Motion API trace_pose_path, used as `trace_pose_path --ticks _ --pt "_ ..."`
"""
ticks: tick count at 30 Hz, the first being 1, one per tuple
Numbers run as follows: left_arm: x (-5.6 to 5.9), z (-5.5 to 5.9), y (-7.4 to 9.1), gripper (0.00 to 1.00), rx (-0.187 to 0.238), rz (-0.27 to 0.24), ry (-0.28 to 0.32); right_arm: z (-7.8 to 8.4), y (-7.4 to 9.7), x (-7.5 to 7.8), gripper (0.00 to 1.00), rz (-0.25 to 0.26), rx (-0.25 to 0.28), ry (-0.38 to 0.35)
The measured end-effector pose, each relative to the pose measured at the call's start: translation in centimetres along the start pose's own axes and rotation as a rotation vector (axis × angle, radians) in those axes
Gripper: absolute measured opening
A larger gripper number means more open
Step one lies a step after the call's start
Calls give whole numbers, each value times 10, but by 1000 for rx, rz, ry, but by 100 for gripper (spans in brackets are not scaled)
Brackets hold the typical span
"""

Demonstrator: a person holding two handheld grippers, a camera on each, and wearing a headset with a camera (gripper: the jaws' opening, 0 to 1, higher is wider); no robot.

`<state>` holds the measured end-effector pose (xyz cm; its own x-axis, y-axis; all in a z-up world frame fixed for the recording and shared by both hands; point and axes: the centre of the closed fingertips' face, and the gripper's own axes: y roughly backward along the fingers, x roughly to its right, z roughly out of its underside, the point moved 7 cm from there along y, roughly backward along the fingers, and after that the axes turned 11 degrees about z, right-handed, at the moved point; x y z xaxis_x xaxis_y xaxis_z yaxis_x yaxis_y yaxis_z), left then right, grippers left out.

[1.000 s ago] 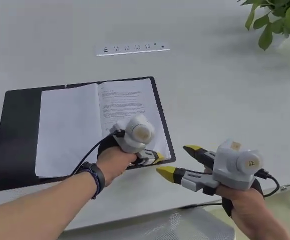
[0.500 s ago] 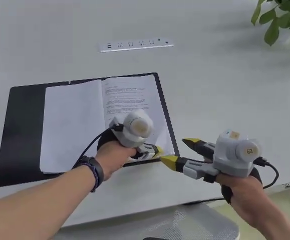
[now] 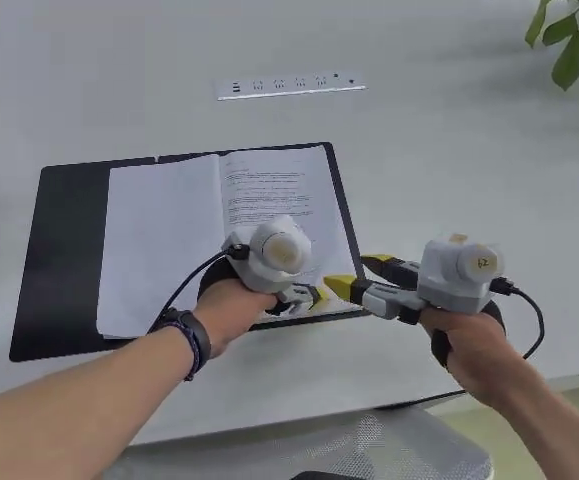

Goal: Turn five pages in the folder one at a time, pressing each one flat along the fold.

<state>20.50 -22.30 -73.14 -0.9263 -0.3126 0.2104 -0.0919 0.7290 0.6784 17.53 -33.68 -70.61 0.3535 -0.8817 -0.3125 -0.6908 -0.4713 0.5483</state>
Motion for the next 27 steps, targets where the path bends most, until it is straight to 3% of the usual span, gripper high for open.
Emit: trace_pose_path --ticks 12,16,27 --pt "0 2 2 46 8 -3 14 -11 -21 5 42 -29 9 -73" --pt "1 2 3 47 13 -1 23 -9 -27 4 38 -50 0 -164" --pt "8 11 17 55 23 15 59 -4 -29 -2 31 -56 -2 -191"
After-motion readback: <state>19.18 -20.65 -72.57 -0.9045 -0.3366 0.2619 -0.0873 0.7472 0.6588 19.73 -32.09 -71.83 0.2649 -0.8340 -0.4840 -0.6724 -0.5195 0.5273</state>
